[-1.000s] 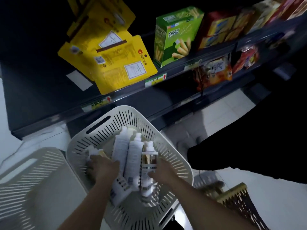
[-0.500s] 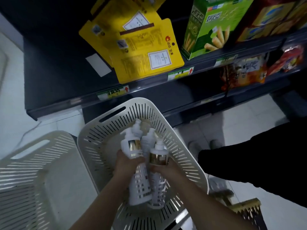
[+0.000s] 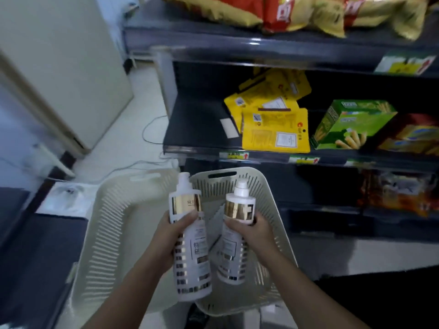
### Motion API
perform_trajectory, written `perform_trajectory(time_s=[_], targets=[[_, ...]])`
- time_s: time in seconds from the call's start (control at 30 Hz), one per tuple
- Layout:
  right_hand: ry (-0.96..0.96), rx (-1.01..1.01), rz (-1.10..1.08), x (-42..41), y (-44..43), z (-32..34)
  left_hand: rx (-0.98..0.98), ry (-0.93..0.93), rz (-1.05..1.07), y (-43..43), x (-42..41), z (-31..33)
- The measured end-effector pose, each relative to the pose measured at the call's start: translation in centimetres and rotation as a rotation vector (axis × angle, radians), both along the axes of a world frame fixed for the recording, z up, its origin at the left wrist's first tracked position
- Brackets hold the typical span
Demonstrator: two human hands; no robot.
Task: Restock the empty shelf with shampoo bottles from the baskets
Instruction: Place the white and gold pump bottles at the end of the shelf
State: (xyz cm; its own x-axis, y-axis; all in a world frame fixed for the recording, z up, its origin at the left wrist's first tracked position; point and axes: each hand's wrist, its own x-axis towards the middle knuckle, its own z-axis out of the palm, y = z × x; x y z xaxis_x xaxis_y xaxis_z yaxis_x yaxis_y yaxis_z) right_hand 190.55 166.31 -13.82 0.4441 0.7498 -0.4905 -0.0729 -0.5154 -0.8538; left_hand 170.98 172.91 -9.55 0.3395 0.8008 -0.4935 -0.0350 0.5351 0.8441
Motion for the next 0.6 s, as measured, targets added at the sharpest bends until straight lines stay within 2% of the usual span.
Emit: perform_trajectory(time_s=[0.3, 0.6], targets=[[-0.082, 0.242, 0.394, -9.9, 4.1, 9.1, 0.142, 0.044, 0.390, -2.7, -12.2, 7.1], [-0.059, 0.335, 0.673, -25.3, 8.4, 13.1, 0.330, 0.137, 0.661, -5.0, -27.0, 11.6]])
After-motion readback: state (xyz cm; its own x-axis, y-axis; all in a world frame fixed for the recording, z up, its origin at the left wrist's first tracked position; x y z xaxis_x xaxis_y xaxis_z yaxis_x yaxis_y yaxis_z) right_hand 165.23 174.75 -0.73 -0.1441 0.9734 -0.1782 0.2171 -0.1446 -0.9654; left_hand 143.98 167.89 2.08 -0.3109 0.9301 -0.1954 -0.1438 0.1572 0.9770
